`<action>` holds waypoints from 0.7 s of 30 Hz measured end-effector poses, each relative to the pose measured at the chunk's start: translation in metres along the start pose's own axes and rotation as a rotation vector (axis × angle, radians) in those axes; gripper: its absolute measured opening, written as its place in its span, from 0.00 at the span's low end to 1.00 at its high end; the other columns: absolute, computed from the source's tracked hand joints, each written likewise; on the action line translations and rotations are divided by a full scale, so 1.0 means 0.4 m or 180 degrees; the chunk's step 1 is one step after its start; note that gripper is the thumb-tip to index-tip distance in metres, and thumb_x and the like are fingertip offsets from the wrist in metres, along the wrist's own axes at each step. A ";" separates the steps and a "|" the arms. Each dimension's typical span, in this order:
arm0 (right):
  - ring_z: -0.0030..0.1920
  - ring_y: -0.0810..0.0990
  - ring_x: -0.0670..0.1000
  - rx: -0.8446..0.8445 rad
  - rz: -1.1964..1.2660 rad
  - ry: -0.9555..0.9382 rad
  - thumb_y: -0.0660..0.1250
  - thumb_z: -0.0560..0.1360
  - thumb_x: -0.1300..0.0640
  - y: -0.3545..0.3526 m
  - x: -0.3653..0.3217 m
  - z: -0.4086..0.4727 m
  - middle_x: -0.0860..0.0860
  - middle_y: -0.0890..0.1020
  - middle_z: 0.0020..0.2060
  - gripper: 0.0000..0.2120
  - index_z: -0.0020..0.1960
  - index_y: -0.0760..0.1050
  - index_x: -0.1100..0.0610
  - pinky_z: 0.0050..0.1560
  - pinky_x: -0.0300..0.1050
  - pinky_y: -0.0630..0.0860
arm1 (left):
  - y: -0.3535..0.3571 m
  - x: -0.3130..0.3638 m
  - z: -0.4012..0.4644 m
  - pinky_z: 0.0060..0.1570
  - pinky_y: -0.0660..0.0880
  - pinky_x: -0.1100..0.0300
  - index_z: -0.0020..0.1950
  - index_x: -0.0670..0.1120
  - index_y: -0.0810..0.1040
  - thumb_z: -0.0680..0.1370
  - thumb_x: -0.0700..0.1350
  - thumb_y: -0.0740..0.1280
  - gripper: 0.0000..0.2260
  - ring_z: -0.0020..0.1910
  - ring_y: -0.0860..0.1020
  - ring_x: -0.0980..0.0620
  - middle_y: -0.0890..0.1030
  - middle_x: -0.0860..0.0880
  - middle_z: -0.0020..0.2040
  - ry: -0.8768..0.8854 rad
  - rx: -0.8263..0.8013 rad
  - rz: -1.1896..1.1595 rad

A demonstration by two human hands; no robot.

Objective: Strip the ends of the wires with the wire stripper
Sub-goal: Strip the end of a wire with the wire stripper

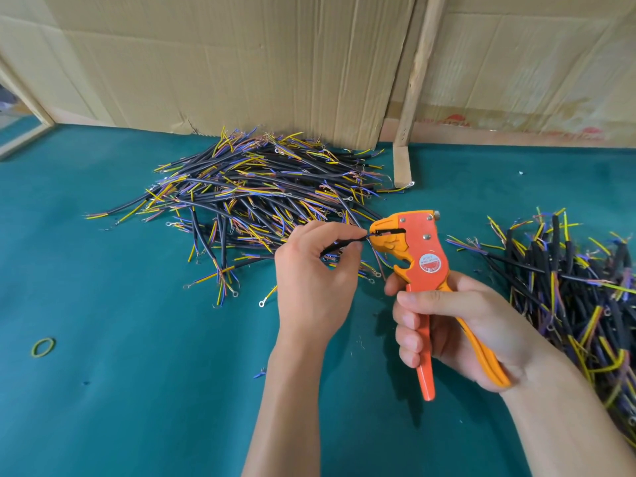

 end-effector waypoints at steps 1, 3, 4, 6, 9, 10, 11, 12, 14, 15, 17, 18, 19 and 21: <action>0.29 0.74 0.57 -0.0002 -0.0005 0.0002 0.76 0.67 0.60 0.001 0.000 0.000 0.58 0.74 0.33 0.12 0.50 0.83 0.61 0.31 0.50 0.76 | 0.001 0.000 0.000 0.46 0.74 0.61 0.46 0.48 0.87 0.73 0.34 0.73 0.09 0.43 0.80 0.53 0.82 0.57 0.39 0.0002 -0.0005 0.0006; 0.29 0.74 0.57 0.0001 -0.0008 0.0001 0.76 0.67 0.60 0.000 0.000 0.000 0.58 0.74 0.33 0.12 0.49 0.83 0.61 0.31 0.51 0.76 | 0.000 0.000 0.000 0.46 0.73 0.62 0.46 0.49 0.87 0.73 0.34 0.73 0.10 0.43 0.80 0.53 0.82 0.58 0.39 0.0003 0.0004 0.0005; 0.29 0.74 0.56 0.0003 -0.0002 -0.0003 0.76 0.67 0.60 0.000 0.000 -0.001 0.58 0.74 0.33 0.12 0.49 0.83 0.61 0.31 0.51 0.76 | 0.000 0.000 0.000 0.46 0.73 0.63 0.46 0.49 0.87 0.73 0.34 0.73 0.10 0.43 0.80 0.53 0.82 0.58 0.39 0.0003 0.0010 0.0003; 0.29 0.74 0.56 0.0009 0.0013 -0.0011 0.76 0.67 0.60 -0.001 0.000 -0.002 0.58 0.74 0.33 0.12 0.49 0.83 0.61 0.31 0.51 0.76 | 0.001 -0.001 0.000 0.45 0.72 0.64 0.46 0.49 0.87 0.73 0.34 0.73 0.10 0.43 0.80 0.53 0.82 0.57 0.39 0.0002 0.0004 0.0011; 0.29 0.74 0.57 0.0010 0.0026 -0.0029 0.76 0.67 0.60 -0.003 0.000 -0.003 0.58 0.74 0.33 0.12 0.50 0.83 0.61 0.31 0.50 0.76 | 0.001 0.000 0.001 0.44 0.69 0.68 0.46 0.49 0.87 0.73 0.35 0.73 0.09 0.42 0.79 0.56 0.82 0.57 0.39 0.0009 0.0000 0.0036; 0.29 0.74 0.57 0.0010 0.0032 -0.0034 0.76 0.67 0.60 -0.003 0.000 -0.003 0.58 0.74 0.33 0.12 0.50 0.83 0.62 0.31 0.50 0.76 | 0.001 0.001 0.001 0.44 0.68 0.70 0.46 0.49 0.87 0.73 0.35 0.73 0.09 0.42 0.79 0.57 0.81 0.58 0.39 0.0011 0.0010 0.0046; 0.29 0.74 0.57 0.0009 0.0034 -0.0039 0.76 0.67 0.60 -0.004 0.000 -0.003 0.58 0.74 0.33 0.12 0.50 0.83 0.62 0.31 0.50 0.76 | 0.001 0.001 0.001 0.44 0.68 0.71 0.46 0.48 0.87 0.73 0.35 0.73 0.09 0.42 0.79 0.57 0.81 0.58 0.38 0.0010 0.0016 0.0052; 0.29 0.74 0.57 0.0008 0.0035 -0.0044 0.76 0.67 0.60 -0.004 0.000 -0.002 0.58 0.74 0.33 0.12 0.50 0.83 0.62 0.31 0.51 0.76 | 0.000 0.001 0.001 0.44 0.68 0.71 0.46 0.48 0.87 0.73 0.35 0.73 0.09 0.42 0.79 0.57 0.81 0.58 0.38 0.0008 0.0017 0.0053; 0.29 0.74 0.57 0.0006 0.0043 -0.0049 0.76 0.67 0.60 -0.005 0.000 -0.003 0.58 0.74 0.33 0.12 0.50 0.83 0.62 0.31 0.51 0.76 | 0.000 0.001 0.001 0.44 0.68 0.71 0.46 0.48 0.87 0.73 0.35 0.73 0.09 0.42 0.79 0.56 0.81 0.57 0.39 0.0009 0.0013 0.0046; 0.29 0.74 0.57 0.0000 0.0042 -0.0053 0.76 0.67 0.60 -0.006 0.000 -0.004 0.58 0.74 0.33 0.12 0.50 0.83 0.62 0.31 0.51 0.76 | -0.001 0.001 0.001 0.44 0.67 0.71 0.46 0.48 0.87 0.73 0.35 0.73 0.09 0.42 0.79 0.56 0.82 0.57 0.39 0.0009 0.0016 0.0043; 0.29 0.75 0.57 -0.0009 0.0036 -0.0056 0.76 0.67 0.60 -0.008 0.000 -0.006 0.57 0.74 0.33 0.12 0.50 0.83 0.62 0.31 0.51 0.76 | -0.002 0.001 0.001 0.44 0.67 0.71 0.46 0.48 0.87 0.73 0.35 0.73 0.09 0.42 0.79 0.56 0.82 0.57 0.39 0.0010 0.0019 0.0044; 0.29 0.75 0.57 -0.0013 0.0033 -0.0053 0.76 0.67 0.60 -0.009 0.000 -0.006 0.57 0.74 0.33 0.12 0.50 0.83 0.61 0.31 0.51 0.76 | -0.003 0.000 0.001 0.44 0.67 0.71 0.46 0.48 0.87 0.73 0.35 0.73 0.09 0.42 0.79 0.56 0.82 0.57 0.39 0.0011 0.0020 0.0044; 0.29 0.75 0.57 -0.0019 0.0030 -0.0050 0.76 0.67 0.60 -0.009 -0.001 -0.005 0.57 0.74 0.33 0.12 0.50 0.83 0.61 0.31 0.51 0.76 | -0.003 0.000 0.001 0.44 0.68 0.70 0.46 0.48 0.87 0.73 0.35 0.73 0.09 0.42 0.79 0.56 0.82 0.57 0.39 0.0008 0.0021 0.0043; 0.29 0.75 0.57 -0.0029 0.0025 -0.0043 0.76 0.67 0.60 -0.008 0.000 -0.003 0.57 0.74 0.33 0.12 0.50 0.83 0.61 0.31 0.51 0.76 | -0.003 0.000 0.000 0.44 0.68 0.69 0.46 0.49 0.87 0.73 0.35 0.73 0.09 0.42 0.79 0.56 0.81 0.58 0.39 0.0003 0.0020 0.0046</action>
Point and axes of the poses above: each hand's wrist, its own z-axis towards the middle knuckle, its own y-axis out of the palm, x = y × z, the point moved 6 cm from there along z, towards the middle knuckle
